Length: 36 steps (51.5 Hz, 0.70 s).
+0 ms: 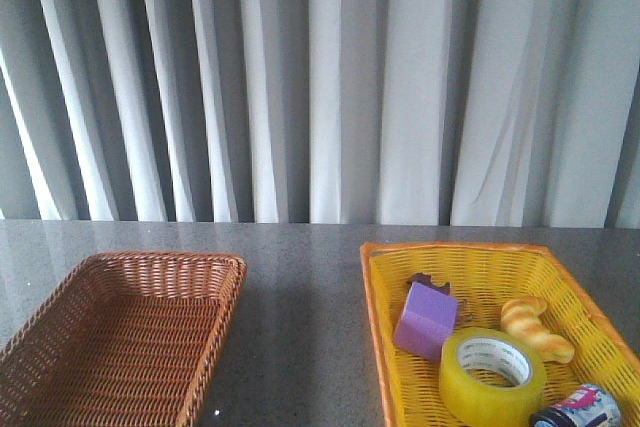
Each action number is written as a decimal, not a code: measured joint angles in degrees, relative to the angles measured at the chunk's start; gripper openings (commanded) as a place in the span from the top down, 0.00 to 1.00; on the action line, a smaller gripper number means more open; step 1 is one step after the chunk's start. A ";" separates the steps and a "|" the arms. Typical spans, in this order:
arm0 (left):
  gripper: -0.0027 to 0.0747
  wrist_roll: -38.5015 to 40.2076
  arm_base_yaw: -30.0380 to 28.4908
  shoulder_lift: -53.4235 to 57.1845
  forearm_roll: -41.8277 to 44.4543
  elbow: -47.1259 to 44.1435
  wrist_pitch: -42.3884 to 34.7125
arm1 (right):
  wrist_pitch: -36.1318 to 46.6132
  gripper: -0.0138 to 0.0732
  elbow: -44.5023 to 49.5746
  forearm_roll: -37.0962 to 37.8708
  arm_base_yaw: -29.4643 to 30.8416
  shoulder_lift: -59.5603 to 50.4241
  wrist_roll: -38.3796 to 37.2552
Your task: Transfer tape with both arms
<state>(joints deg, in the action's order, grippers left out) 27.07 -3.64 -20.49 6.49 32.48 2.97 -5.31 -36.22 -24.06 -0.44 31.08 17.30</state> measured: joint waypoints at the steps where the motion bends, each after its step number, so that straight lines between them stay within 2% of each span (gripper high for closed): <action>1: 0.46 0.10 0.00 -0.07 -0.74 0.00 -0.25 | 0.00 0.24 -0.08 0.00 0.00 0.22 0.10; 7: 0.46 0.17 0.07 -1.06 -2.66 0.00 -0.76 | -3.52 0.25 -3.64 1.18 0.00 3.38 0.86; 13: 0.46 -0.83 0.07 -2.32 -2.98 0.00 -0.32 | -11.25 0.25 -13.20 3.81 0.00 11.03 1.69; 23: 0.46 -2.45 0.07 -3.43 -3.16 0.00 1.51 | -26.33 0.25 -31.77 6.32 0.00 29.61 2.53; 36: 0.46 -2.72 0.07 -3.43 -3.16 0.00 2.27 | -41.87 0.25 -49.39 11.48 0.00 54.09 -0.14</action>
<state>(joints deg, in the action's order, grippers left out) 24.35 -3.57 -23.93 3.34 32.48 5.24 -47.18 -85.60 -12.58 -0.44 85.17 17.15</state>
